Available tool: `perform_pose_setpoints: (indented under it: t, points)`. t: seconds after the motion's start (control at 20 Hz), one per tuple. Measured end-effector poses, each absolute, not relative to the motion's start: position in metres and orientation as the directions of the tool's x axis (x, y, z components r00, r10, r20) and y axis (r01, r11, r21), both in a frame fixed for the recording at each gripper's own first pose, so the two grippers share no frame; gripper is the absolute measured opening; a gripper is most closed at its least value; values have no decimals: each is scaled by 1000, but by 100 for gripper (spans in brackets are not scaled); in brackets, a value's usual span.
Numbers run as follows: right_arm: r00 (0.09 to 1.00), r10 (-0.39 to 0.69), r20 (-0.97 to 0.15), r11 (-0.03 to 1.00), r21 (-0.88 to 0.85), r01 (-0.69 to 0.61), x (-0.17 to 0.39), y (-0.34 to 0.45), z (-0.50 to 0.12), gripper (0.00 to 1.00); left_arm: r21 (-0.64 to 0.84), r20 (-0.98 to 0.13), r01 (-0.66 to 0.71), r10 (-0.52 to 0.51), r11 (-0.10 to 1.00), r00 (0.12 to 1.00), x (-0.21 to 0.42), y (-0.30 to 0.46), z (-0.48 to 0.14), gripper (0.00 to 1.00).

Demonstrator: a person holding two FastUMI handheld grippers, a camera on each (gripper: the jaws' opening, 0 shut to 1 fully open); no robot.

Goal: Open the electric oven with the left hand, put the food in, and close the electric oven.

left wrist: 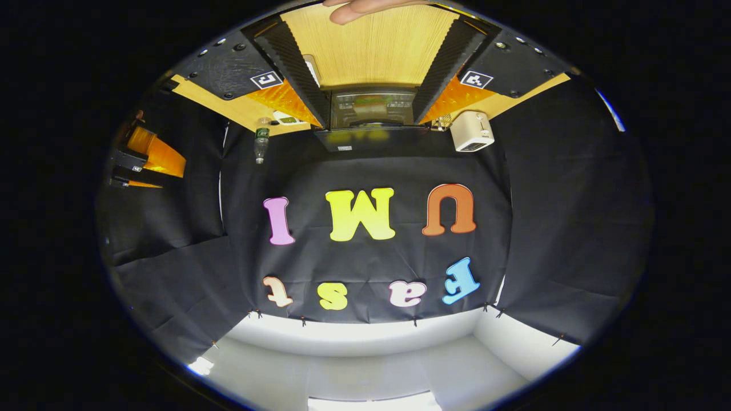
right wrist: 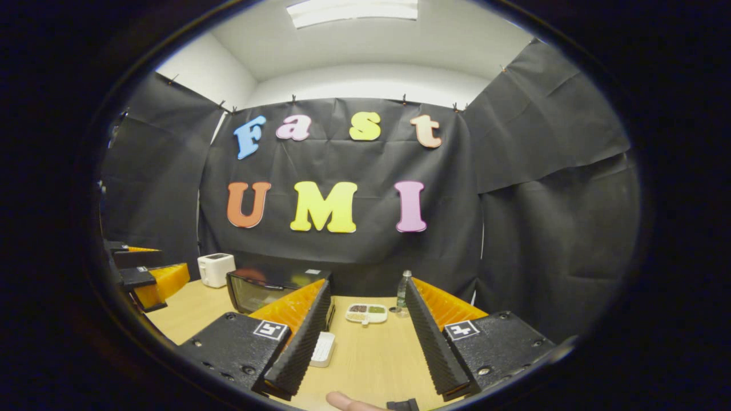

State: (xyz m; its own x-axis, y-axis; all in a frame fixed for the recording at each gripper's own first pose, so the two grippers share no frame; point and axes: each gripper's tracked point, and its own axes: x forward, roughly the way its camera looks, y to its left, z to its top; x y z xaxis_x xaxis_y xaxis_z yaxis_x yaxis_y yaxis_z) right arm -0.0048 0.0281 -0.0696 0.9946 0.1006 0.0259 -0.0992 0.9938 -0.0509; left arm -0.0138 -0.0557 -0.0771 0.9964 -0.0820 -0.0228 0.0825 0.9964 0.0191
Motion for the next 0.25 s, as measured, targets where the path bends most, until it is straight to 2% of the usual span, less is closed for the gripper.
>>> perform_pose_setpoints:
  t: [0.25]
  points:
    - [994, 104, 23, 994, -42, -103, -9, 34, -72, 85, 2, -29, 67, -67, 998, 997, -17, -47, -80, 96]
